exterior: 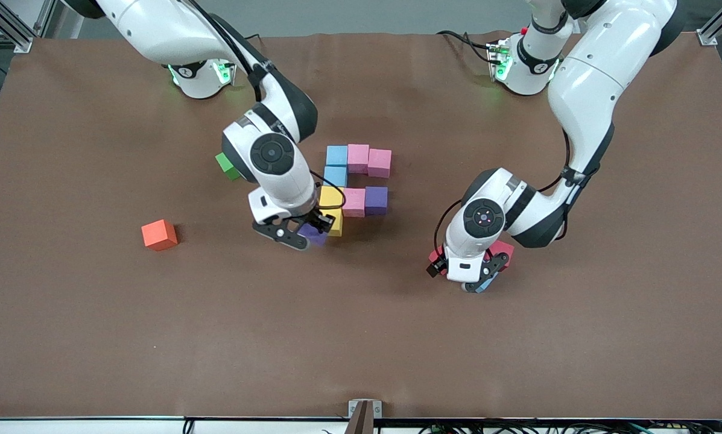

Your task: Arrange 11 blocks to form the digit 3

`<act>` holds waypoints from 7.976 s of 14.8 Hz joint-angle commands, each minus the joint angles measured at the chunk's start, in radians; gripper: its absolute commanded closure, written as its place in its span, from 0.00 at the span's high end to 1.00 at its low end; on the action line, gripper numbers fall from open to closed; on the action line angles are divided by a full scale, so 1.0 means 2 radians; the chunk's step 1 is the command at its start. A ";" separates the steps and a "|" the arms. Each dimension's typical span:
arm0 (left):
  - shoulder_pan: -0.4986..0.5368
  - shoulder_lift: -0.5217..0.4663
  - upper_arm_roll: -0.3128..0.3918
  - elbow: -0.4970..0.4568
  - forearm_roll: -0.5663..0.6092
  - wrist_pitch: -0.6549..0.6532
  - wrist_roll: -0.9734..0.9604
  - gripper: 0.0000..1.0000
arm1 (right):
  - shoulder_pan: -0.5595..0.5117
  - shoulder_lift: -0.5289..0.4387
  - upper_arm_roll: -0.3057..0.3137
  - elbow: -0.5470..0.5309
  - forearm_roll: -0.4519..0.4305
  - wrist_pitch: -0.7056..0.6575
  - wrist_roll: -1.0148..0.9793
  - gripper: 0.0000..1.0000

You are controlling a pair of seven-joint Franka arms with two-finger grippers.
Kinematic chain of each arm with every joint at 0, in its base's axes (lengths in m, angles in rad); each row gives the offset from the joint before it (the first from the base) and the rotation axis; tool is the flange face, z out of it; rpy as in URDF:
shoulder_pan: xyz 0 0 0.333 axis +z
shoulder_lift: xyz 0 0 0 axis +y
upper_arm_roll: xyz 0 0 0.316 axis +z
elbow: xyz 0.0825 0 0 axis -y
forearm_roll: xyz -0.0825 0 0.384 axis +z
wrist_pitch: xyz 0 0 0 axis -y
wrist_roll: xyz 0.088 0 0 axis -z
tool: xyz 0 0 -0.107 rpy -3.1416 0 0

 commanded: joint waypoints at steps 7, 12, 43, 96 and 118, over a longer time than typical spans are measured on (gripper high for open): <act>0.000 -0.002 0.002 -0.016 0.010 0.010 0.002 0.54 | 0.021 0.092 -0.004 0.105 -0.013 -0.008 -0.169 0.00; 0.008 -0.007 0.004 -0.008 -0.002 0.007 -0.006 0.29 | 0.028 0.105 -0.005 0.102 -0.039 -0.004 -0.168 0.00; -0.013 -0.014 0.003 0.035 -0.050 -0.022 -0.215 0.28 | 0.033 0.104 -0.015 0.044 -0.051 0.032 -0.107 0.00; -0.130 0.042 0.032 0.129 -0.051 -0.003 -0.470 0.29 | 0.035 0.095 -0.013 0.037 -0.054 0.012 -0.091 0.03; -0.153 0.064 0.031 0.135 -0.051 0.038 -0.493 0.30 | -0.028 0.041 0.006 0.054 -0.044 -0.068 -0.180 1.00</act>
